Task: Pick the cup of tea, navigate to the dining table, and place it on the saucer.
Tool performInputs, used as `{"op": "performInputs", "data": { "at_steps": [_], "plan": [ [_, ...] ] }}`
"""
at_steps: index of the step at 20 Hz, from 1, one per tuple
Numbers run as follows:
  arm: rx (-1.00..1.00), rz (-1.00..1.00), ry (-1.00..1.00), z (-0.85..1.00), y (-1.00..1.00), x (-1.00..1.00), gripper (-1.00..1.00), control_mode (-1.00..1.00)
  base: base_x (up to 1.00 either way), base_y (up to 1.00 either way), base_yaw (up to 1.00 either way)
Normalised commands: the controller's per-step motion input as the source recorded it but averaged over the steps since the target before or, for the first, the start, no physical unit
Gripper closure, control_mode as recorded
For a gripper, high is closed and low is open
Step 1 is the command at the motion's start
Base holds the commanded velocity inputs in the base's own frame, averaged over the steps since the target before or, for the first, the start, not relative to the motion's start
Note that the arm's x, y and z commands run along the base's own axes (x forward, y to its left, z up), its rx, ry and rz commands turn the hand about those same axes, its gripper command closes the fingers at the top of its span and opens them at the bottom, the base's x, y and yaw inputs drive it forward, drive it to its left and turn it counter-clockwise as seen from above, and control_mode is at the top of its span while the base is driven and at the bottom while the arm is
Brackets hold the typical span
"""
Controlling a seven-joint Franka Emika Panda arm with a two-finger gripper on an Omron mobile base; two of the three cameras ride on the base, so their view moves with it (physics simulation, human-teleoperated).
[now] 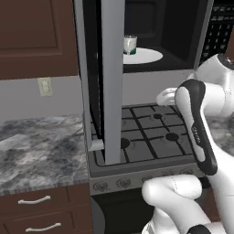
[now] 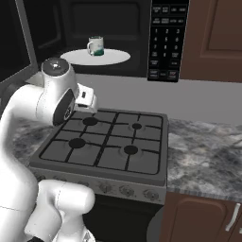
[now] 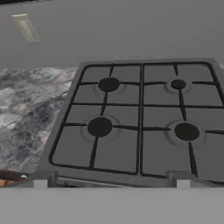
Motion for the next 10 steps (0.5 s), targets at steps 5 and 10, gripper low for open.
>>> {"op": "performInputs", "data": {
  "at_steps": [5, 10],
  "plan": [
    [0.1, -0.09, -0.32, 0.58, 0.61, 0.07, -1.0, -1.0, 0.0, 0.0, 0.0],
    [0.02, -0.12, -0.03, 0.95, 0.45, 0.36, -1.0, -1.0, 0.0, 0.0, 0.0]
  ]
}}
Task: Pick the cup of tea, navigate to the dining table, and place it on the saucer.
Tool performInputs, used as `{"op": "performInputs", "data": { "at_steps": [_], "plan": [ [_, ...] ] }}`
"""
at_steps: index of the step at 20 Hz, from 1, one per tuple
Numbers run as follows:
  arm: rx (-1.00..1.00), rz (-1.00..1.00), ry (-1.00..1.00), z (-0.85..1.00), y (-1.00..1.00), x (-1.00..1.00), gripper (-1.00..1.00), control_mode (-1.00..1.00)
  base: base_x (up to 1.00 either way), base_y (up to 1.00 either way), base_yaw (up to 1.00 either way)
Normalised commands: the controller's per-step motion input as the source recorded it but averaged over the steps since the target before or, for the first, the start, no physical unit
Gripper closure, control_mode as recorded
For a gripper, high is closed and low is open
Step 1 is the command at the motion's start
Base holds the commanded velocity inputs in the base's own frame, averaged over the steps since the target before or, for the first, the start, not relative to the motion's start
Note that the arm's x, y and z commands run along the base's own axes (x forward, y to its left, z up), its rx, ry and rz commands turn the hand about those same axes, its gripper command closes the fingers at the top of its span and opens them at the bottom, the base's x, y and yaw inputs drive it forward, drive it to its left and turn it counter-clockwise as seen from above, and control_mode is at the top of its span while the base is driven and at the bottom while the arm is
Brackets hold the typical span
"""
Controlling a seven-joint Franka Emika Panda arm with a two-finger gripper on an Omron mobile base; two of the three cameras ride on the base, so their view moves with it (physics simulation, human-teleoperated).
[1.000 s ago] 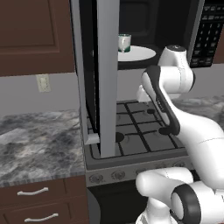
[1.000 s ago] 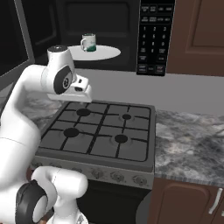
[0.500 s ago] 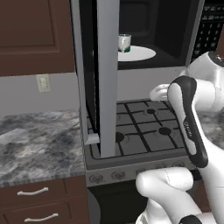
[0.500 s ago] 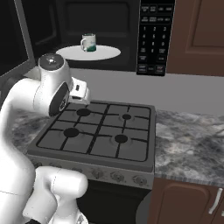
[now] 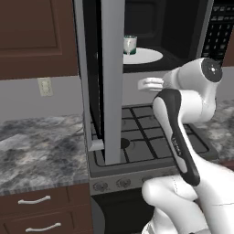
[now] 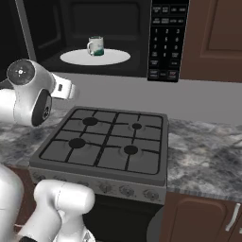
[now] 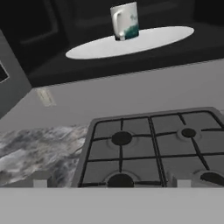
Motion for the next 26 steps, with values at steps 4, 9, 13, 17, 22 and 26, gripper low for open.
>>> {"op": "performInputs", "data": {
  "at_steps": [4, 9, 13, 17, 22, 26],
  "plan": [
    [-0.04, -0.08, 0.13, 0.73, 0.18, 0.48, -1.0, -1.0, 0.0, 0.0, 0.0],
    [-0.14, -0.01, 0.05, 0.21, -0.01, 0.49, -1.0, -1.0, 0.0, 0.0, 0.0],
    [0.0, 0.0, -0.08, 0.0, -0.28, 0.35, -1.0, -1.0, 0.0, 0.0, 0.0],
    [0.01, 0.0, -0.15, 0.0, -0.36, 0.32, -1.0, -1.0, 0.0, 0.0, 0.0],
    [-0.03, 0.0, -0.05, 0.16, 0.11, 0.45, -1.0, -1.0, 0.0, 0.0, 0.0],
    [-0.09, 0.0, 0.0, 0.39, 0.16, 0.32, -1.0, -1.0, 0.0, 0.0, 0.0]
  ]
}}
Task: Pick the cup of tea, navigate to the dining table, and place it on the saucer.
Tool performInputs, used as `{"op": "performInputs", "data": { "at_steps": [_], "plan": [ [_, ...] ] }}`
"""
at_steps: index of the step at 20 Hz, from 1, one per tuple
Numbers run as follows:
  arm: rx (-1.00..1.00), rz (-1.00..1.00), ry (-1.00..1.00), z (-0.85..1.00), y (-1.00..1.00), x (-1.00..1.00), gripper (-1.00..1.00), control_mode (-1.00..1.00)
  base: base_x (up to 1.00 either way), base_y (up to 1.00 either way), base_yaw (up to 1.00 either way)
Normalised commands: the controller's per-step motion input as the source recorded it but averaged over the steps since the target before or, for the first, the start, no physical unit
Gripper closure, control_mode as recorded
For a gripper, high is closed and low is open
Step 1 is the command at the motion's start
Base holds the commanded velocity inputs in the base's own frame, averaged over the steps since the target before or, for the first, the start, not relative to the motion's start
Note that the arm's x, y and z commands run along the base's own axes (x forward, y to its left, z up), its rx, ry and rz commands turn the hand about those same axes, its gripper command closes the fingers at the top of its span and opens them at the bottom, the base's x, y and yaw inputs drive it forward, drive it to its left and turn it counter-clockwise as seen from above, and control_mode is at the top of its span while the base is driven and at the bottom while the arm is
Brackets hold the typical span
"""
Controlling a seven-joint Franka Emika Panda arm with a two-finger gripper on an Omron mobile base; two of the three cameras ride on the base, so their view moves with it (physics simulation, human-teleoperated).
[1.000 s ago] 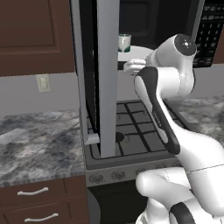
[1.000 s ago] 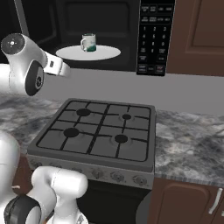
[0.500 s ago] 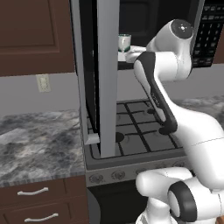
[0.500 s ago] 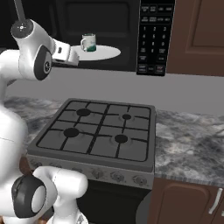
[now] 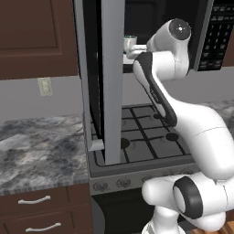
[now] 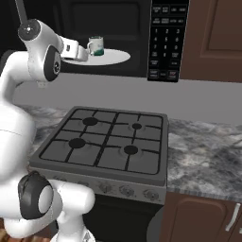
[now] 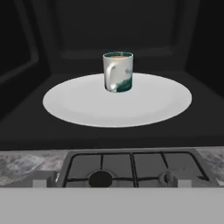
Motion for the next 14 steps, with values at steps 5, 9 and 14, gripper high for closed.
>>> {"op": "performInputs", "data": {
  "at_steps": [5, 9, 14],
  "plan": [
    [-0.11, 0.0, 0.06, 0.21, -0.02, 0.54, -1.0, -1.0, 0.0, 0.0, 0.0],
    [-0.1, 0.0, 0.19, -0.27, 0.0, 0.64, -1.0, -1.0, 0.0, 0.0, 0.0],
    [0.0, 0.0, 0.03, -0.38, 0.0, 0.58, -1.0, -1.0, 0.0, 0.0, 0.0]
  ]
}}
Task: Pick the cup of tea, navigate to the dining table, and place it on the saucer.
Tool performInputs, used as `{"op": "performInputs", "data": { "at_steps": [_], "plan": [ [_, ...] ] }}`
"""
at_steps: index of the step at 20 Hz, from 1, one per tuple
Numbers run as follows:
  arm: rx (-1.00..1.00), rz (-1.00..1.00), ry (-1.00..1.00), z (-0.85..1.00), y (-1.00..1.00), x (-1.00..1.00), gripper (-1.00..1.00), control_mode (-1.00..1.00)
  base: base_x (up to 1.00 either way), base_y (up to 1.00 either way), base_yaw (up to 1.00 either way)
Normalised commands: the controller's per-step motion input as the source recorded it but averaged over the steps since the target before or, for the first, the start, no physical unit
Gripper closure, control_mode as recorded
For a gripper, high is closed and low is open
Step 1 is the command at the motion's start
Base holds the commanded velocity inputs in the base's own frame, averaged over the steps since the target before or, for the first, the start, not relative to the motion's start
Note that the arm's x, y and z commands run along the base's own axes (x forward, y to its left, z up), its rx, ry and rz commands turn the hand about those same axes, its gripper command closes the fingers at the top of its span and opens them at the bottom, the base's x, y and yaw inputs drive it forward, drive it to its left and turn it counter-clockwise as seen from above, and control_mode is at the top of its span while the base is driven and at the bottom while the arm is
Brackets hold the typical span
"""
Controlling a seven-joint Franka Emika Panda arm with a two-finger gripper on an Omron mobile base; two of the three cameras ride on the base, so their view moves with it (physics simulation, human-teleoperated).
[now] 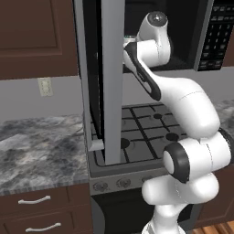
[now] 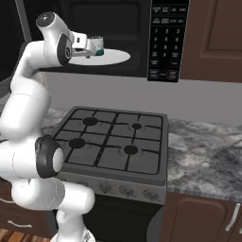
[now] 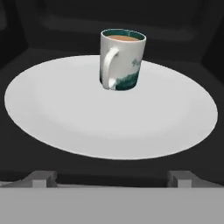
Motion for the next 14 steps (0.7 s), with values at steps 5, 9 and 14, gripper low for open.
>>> {"op": "performInputs", "data": {
  "at_steps": [5, 9, 14],
  "plan": [
    [0.0, 0.0, -0.07, -0.07, 0.0, 0.43, -1.0, -1.0, 0.0, 0.0, 0.0],
    [0.0, 0.0, -0.11, 0.0, 0.0, 0.16, -1.0, -1.0, 0.0, 0.0, 0.0],
    [0.0, 0.0, -0.19, 0.0, 0.0, 0.12, -1.0, -1.0, 0.0, 0.0, 0.0]
  ]
}}
